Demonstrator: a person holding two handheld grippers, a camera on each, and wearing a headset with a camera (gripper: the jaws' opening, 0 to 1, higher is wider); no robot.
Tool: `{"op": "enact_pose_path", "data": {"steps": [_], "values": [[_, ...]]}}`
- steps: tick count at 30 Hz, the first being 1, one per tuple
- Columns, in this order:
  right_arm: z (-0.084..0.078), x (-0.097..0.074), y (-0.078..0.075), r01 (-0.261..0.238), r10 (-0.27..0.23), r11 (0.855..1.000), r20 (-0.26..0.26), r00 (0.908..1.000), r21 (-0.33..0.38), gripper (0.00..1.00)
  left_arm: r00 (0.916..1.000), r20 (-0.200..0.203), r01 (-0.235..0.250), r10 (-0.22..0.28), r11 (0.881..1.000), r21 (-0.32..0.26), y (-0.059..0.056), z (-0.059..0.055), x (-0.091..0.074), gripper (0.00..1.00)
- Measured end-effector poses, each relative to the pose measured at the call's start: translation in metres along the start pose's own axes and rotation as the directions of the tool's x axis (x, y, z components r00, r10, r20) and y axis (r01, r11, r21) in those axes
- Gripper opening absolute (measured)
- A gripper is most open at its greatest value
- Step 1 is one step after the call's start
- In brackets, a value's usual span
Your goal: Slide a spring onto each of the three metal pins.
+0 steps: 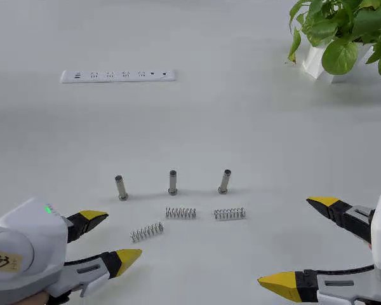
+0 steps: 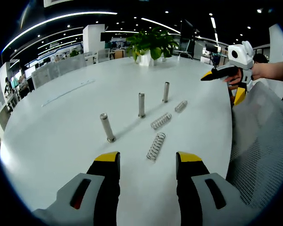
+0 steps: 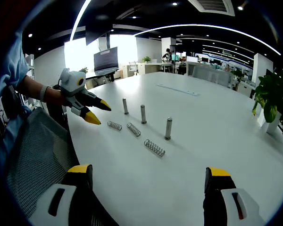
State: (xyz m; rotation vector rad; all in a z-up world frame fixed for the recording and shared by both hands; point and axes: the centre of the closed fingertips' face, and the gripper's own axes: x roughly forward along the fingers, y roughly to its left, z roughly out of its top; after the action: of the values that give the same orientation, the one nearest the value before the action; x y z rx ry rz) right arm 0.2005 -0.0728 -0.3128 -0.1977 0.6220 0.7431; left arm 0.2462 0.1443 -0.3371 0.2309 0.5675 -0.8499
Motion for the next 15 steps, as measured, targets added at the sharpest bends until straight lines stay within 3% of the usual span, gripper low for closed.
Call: {"op": "enact_pose_path", "data": {"steps": [3,15], "values": [[-0.001,0.0,0.0,0.0,0.0,1.0,-0.002,1.0,0.002,0.99,0.9999,0.006,0.009,-0.009,1.0,0.016,-0.001,0.002,0.004,0.38],[-0.001,-0.001,-0.001,0.009,-0.009,1.0,0.0,1.0,0.015,0.98,0.9969,-0.048,0.066,-0.062,0.994,0.092,-0.009,-0.004,0.018,0.18]]}}
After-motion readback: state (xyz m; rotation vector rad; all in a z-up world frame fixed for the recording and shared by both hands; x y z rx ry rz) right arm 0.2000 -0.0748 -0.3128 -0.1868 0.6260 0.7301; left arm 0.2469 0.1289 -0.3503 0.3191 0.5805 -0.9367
